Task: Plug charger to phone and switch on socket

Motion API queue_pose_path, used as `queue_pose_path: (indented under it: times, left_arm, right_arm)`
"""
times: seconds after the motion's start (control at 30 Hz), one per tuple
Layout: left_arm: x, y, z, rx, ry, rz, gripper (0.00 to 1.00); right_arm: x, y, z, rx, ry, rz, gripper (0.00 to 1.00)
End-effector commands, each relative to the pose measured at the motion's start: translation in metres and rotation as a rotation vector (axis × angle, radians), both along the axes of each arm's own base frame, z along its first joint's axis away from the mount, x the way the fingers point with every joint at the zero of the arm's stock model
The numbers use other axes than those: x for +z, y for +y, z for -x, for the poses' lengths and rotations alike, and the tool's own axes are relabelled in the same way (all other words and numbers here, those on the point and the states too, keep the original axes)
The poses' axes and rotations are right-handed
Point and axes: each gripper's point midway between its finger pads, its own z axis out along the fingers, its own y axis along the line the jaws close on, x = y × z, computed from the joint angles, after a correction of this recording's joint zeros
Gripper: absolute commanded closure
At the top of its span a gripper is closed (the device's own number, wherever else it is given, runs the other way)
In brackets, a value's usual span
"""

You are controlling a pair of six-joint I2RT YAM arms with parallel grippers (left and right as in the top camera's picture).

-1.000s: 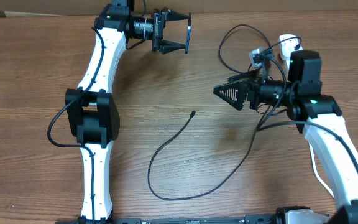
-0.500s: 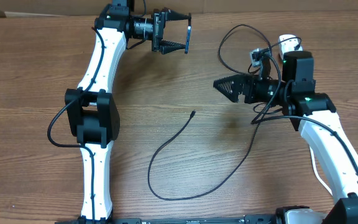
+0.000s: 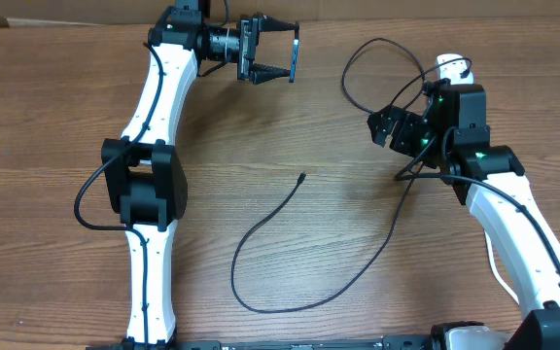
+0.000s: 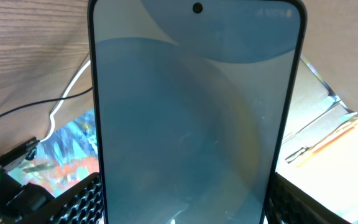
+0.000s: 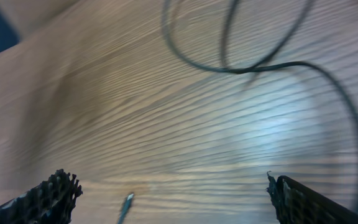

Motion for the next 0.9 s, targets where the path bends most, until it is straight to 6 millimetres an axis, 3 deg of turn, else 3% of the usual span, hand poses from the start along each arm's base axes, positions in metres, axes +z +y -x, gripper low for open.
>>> queue_pose_path:
  times: [0.0,0.13,0.33,0.87]
  left_arm:
    - [0.023,-0.003,0.009,-0.055,-0.018,0.066,0.32]
    - [0.024,-0.009,0.012,-0.071,-0.025,0.071,0.32]
    - [0.024,-0.018,0.017,-0.089,-0.024,0.071,0.32]
    - [0.024,-0.023,0.019,-0.096,-0.024,0.069,0.32]
  right_arm:
    - [0.005,-0.015,-0.009,-0.072,-0.025,0.063,0.00]
    - [0.005,-0.007,-0.008,-0.040,-0.020,0.026,0.00]
    - [0.013,0.027,-0.001,0.102,-0.014,-0.130,0.00]
    - [0.008,0.028,-0.005,0.104,-0.011,-0.133,0.00]
